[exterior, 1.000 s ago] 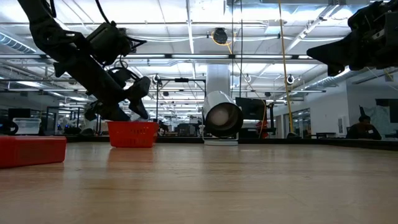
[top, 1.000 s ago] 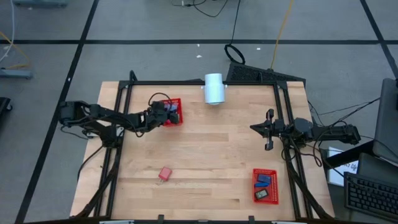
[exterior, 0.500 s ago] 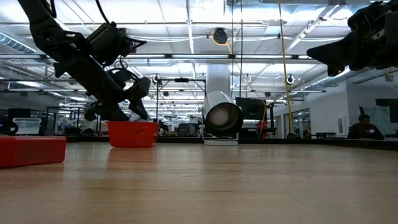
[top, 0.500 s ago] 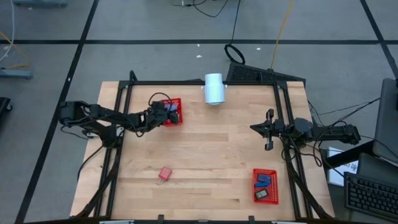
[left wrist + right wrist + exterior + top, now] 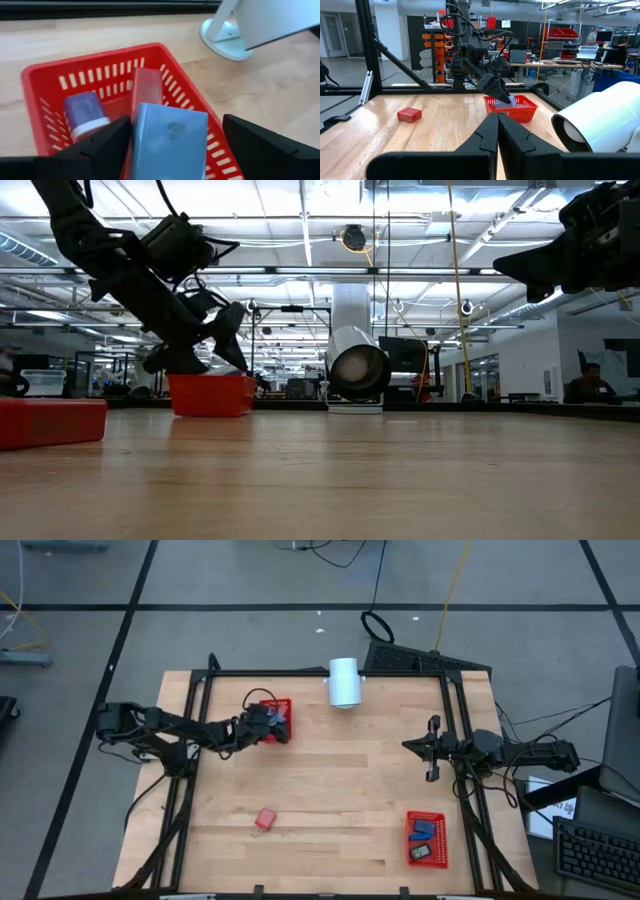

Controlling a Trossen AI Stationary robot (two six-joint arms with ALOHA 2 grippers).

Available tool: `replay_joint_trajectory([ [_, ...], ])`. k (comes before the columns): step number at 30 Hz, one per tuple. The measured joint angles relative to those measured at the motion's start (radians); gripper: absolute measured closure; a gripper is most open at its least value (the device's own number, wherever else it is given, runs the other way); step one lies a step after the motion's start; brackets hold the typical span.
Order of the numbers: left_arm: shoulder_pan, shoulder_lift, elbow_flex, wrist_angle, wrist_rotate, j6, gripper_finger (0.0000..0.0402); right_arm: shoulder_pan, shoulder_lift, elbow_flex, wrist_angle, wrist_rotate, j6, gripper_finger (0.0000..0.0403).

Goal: Pick & Place Office items
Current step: Put the blue charger adapter into the top red bin, then put the red charger adapter into the top red bin

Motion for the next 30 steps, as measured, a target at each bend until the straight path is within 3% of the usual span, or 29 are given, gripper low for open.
replay_joint_trajectory([
  [14, 0.0, 0.0, 0.043, 0.006, 0.113, 0.025, 0.008, 0.0, 0.0, 0.0, 0.0, 0.0, 0.0, 0.0403],
  [30, -0.005, -0.074, 0.044, -0.003, 0.082, 0.078, 0.008, 0.0, 0.0, 0.0, 0.0, 0.0, 0.0, 0.0403],
])
